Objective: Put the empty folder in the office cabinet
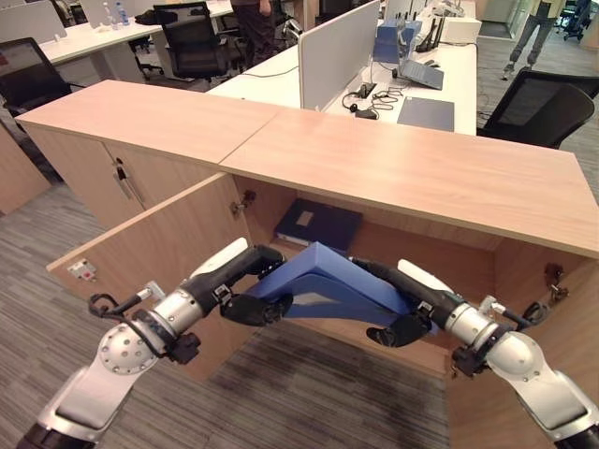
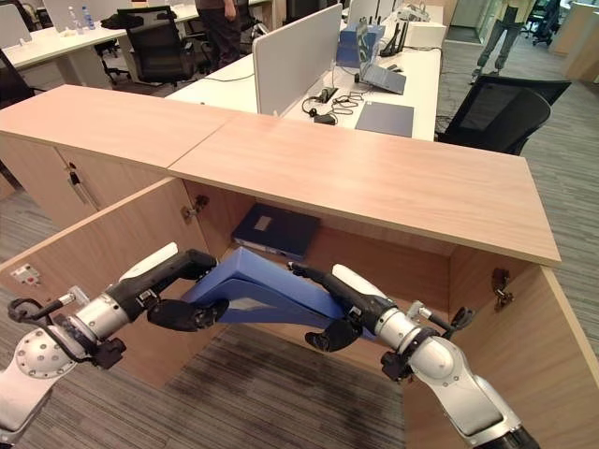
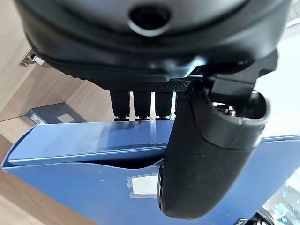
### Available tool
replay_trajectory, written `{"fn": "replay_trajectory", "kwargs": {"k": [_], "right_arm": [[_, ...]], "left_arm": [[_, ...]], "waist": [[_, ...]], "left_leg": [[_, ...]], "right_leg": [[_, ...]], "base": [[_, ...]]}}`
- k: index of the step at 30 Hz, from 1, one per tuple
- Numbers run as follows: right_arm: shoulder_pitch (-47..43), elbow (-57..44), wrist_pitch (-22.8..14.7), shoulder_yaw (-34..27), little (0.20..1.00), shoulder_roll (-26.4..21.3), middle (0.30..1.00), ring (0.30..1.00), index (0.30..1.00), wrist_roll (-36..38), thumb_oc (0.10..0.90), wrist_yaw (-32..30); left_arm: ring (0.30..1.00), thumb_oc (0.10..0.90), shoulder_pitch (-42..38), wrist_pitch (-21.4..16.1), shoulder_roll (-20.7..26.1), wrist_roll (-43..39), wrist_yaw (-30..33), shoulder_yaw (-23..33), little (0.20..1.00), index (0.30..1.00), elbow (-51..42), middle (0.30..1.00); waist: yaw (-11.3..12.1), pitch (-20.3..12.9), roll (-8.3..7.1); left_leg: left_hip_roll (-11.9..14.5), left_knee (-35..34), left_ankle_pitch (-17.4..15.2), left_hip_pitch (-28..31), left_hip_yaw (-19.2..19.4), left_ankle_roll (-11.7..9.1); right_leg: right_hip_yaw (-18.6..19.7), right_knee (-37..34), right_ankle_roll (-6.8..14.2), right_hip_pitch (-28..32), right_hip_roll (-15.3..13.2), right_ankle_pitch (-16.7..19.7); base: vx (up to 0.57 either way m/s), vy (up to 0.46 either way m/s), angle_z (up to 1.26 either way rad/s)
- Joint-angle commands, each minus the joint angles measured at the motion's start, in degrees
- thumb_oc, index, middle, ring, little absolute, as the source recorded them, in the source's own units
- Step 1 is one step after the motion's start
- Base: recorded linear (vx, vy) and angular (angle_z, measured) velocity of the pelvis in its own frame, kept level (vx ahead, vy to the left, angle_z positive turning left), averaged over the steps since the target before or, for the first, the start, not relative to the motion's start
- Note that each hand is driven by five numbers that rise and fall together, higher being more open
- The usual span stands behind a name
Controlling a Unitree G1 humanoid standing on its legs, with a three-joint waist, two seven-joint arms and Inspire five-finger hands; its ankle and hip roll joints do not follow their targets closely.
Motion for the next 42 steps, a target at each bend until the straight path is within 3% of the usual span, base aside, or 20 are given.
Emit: {"fn": "replay_trajectory", "kwargs": {"k": [1, 4, 5, 6, 7, 14, 23, 29, 30, 31, 32, 36, 37, 38, 39, 42], "right_arm": [[-8.9, -1.2, -4.1, 2.6, 0.900, 1.6, 0.900, 0.900, 0.900, 2.7, 0.800, -1.9], [-9.7, 1.9, -3.7, 5.5, 0.900, 3.4, 0.900, 0.900, 0.900, 3.2, 0.800, -2.0], [-9.9, 2.9, -3.6, 6.2, 0.804, 3.9, 0.804, 0.804, 0.804, 3.1, 0.736, -2.2], [-10.0, 3.9, -3.5, 6.9, 0.467, 4.5, 0.467, 0.467, 0.467, 3.1, 0.511, -2.4], [-10.2, 5.5, -3.5, 7.7, 0.300, 5.4, 0.300, 0.300, 0.300, 3.1, 0.400, -3.1], [-8.1, 14.1, -3.2, 9.5, 0.300, 11.6, 0.300, 0.300, 0.300, 7.5, 0.400, -6.7], [0.4, 12.9, -2.9, 7.0, 0.300, 14.8, 0.300, 0.300, 0.300, 18.7, 0.400, -6.0], [-2.4, 22.0, -1.9, 9.8, 0.300, 19.3, 0.300, 0.300, 0.300, 21.3, 0.400, -8.6], [-2.3, 22.7, -1.8, 9.8, 0.300, 19.6, 0.300, 0.300, 0.300, 21.4, 0.400, -8.8], [-1.8, 24.0, -1.6, 9.6, 0.300, 19.8, 0.300, 0.300, 0.300, 21.3, 0.400, -9.1], [-1.3, 25.2, -1.4, 9.5, 0.300, 19.7, 0.300, 0.300, 0.300, 20.7, 0.400, -9.4], [1.2, 25.5, -0.2, 7.6, 0.300, 18.0, 0.300, 0.300, 0.300, 14.9, 0.400, -9.4], [2.9, 25.4, 0.7, 5.8, 0.300, 16.0, 0.300, 0.300, 0.300, 8.8, 0.400, -9.8], [3.0, 25.4, 0.7, 5.8, 0.300, 15.9, 0.300, 0.300, 0.300, 8.8, 0.400, -9.8], [4.7, 27.5, 1.5, 3.0, 0.300, 14.3, 0.300, 0.300, 0.300, 3.7, 0.400, -10.5], [6.1, 31.1, 2.8, -1.0, 0.300, 13.4, 0.300, 0.300, 0.300, 0.8, 0.400, -12.4]], "left_arm": [[0.300, 0.400, -13.2, -8.5, -1.1, -11.3, 2.4, -1.8, 0.300, 0.300, -7.3, 0.300], [0.300, 0.400, -15.7, -8.7, -1.0, -13.2, 2.1, -4.2, 0.300, 0.300, -8.7, 0.300], [0.300, 0.400, -16.5, -8.8, -1.0, -13.5, 2.1, -4.8, 0.300, 0.300, -9.0, 0.300], [0.300, 0.400, -17.2, -8.9, -1.0, -14.1, 2.1, -5.5, 0.300, 0.300, -9.3, 0.300], [0.300, 0.400, -18.1, -8.9, -1.2, -15.0, 2.2, -6.3, 0.300, 0.300, -9.7, 0.300], [0.300, 0.400, -19.6, -8.0, -2.9, -21.3, 1.6, -9.9, 0.300, 0.300, -9.7, 0.300], [0.300, 0.400, -17.7, -7.4, -2.5, -22.3, 1.3, -10.5, 0.300, 0.300, -8.3, 0.300], [0.300, 0.400, -16.6, -6.1, -4.0, -23.5, 1.7, -12.2, 0.300, 0.300, -5.9, 0.300], [0.385, 0.456, -15.8, -5.8, -3.8, -23.5, 1.8, -11.9, 0.385, 0.385, -5.4, 0.385], [0.702, 0.668, -14.3, -5.4, -3.7, -23.1, 2.2, -11.3, 0.702, 0.702, -4.3, 0.702], [0.900, 0.800, -13.2, -5.0, -3.3, -22.3, 2.3, -11.1, 0.900, 0.900, -2.5, 0.900], [0.900, 0.800, -7.7, -4.2, -3.9, -20.9, 3.4, -7.3, 0.900, 0.900, 0.2, 0.900], [0.900, 0.800, -3.9, -3.1, -8.4, -21.3, 5.3, -4.7, 0.900, 0.900, 5.4, 0.900], [0.900, 0.800, -3.9, -3.1, -8.5, -21.3, 5.3, -4.7, 0.900, 0.900, 5.4, 0.900], [0.900, 0.800, 0.3, -1.8, -15.9, -21.7, 8.8, -0.8, 0.900, 0.900, 13.4, 0.900], [0.900, 0.800, 4.3, -0.3, -25.4, -19.1, 13.8, 3.7, 0.900, 0.900, 21.7, 0.900]], "waist": [[0.2, -3.2, -1.62], [0.2, -3.2, -1.58], [0.2, -3.2, -1.59], [0.2, -3.2, -1.57], [0.2, -3.2, -1.53], [0.2, -2.9, -1.37], [-0.6, -2.7, -1.36], [-0.1, -2.7, -1.18], [-0.1, -2.7, -1.15], [0.0, -2.7, -1.12], [0.0, -2.6, -1.00], [-0.1, -2.4, -1.11], [-0.2, -2.1, -1.28], [-0.2, -2.2, -1.25], [-0.4, -1.7, -1.39], [-0.8, -1.1, -1.80]], "left_leg": [[-1.4, -0.3, -8.6, 4.4, -3.4, -0.4], [-1.4, -0.3, -8.6, 4.4, -3.6, -0.4], [-1.4, -0.3, -8.6, 4.4, -3.6, -0.4], [-1.4, -0.3, -8.6, 4.4, -3.6, -0.4], [-1.4, -0.3, -8.6, 4.4, -3.6, -0.4], [-1.5, -0.3, -8.6, 4.5, -3.7, -0.4], [-1.4, -0.3, -8.5, 4.4, -3.7, -0.6], [-1.4, -0.3, -8.5, 4.4, -3.8, -0.6], [-1.4, -0.3, -8.5, 4.4, -3.7, -0.6], [-1.4, -0.3, -8.5, 4.4, -3.7, -0.6], [-1.3, -0.3, -8.9, 4.8, -3.8, -0.6], [-1.2, -0.3, -8.9, 4.9, -4.0, -0.7], [-1.1, -0.3, -8.8, 4.8, -4.1, -0.7], [-1.0, -0.3, -8.8, 4.8, -4.1, -0.7], [-0.8, -0.3, -8.7, 4.9, -4.2, -0.7], [-0.4, -0.3, -8.2, 3.9, -4.4, -0.8]], "right_leg": [[-6.1, 0.4, 3.1, 1.0, -1.8, -2.0], [-6.1, 0.4, 3.1, 1.1, -1.8, -2.1], [-6.1, 0.4, 3.0, 1.1, -1.8, -2.1], [-6.2, 0.4, 3.0, 1.1, -1.8, -2.1], [-6.2, 0.4, 3.0, 1.1, -1.8, -2.1], [-6.2, 0.4, 3.0, 1.2, -1.8, -2.1], [-6.2, 0.4, 3.2, 1.1, -1.9, -2.0], [-6.3, 0.4, 3.0, 1.0, -1.8, -2.0], [-6.2, 0.4, 3.0, 1.1, -1.8, -2.0], [-6.3, 0.4, 3.0, 1.1, -1.8, -2.0], [-6.3, 0.4, 2.9, 1.4, -1.7, -2.3], [-6.3, 0.4, 2.8, 1.5, -1.5, -2.5], [-6.3, 0.4, 2.6, 1.5, -1.5, -2.7], [-6.3, 0.4, 2.6, 1.5, -1.5, -2.7], [-6.2, 0.4, 2.3, 1.7, -1.3, -2.9], [-6.0, 0.6, 1.7, 0.7, -0.8, -2.9]], "base": [[0.00, 0.000, 0.00], [0.00, 0.000, 0.00], [0.00, 0.000, 0.00], [0.00, 0.000, 0.00], [0.00, 0.000, 0.00], [0.00, 0.000, 0.00], [0.00, 0.000, 0.00], [0.00, 0.000, 0.00], [0.00, 0.000, 0.00], [0.00, 0.000, 0.00], [0.00, 0.000, 0.00], [0.00, -0.011, 0.01], [0.00, -0.044, 0.04], [0.00, -0.077, 0.08], [-0.01, -0.070, 0.17], [-0.03, -0.092, 0.15]]}}
